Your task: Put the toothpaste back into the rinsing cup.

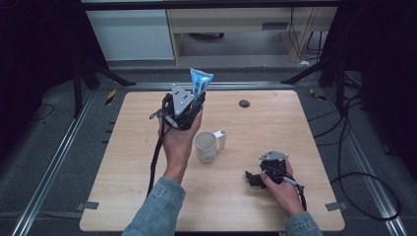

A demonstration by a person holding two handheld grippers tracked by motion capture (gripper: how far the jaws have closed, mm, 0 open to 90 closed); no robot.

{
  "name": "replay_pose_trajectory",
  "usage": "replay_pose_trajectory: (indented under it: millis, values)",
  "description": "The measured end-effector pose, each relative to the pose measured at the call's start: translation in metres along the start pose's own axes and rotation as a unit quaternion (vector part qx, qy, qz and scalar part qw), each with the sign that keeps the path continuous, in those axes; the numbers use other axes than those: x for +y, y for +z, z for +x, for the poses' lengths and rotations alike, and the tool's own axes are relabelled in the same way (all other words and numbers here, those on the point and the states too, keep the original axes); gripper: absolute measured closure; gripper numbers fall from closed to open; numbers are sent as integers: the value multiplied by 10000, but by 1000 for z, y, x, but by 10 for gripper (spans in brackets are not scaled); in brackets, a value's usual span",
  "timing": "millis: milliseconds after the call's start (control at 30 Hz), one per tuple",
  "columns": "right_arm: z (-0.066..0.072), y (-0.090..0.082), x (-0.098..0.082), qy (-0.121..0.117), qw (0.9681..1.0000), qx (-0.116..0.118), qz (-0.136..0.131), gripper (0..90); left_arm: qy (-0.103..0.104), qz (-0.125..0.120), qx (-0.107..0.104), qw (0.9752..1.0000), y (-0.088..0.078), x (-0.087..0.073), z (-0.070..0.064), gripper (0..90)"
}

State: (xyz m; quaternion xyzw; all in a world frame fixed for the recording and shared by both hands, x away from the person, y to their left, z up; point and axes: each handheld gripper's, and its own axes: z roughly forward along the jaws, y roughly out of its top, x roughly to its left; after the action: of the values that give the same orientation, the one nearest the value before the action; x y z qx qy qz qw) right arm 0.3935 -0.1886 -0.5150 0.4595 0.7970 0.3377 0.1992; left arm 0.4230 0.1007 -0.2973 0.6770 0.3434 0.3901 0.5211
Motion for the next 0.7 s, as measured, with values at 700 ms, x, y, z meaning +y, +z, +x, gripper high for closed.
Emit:
replay_pose_trajectory:
  millis: [700]
  values:
    - [0, 0, 0, 6, 10000, 34, -23, 4, -265, -276, 391, 9985, -4, 2, -23, 727]
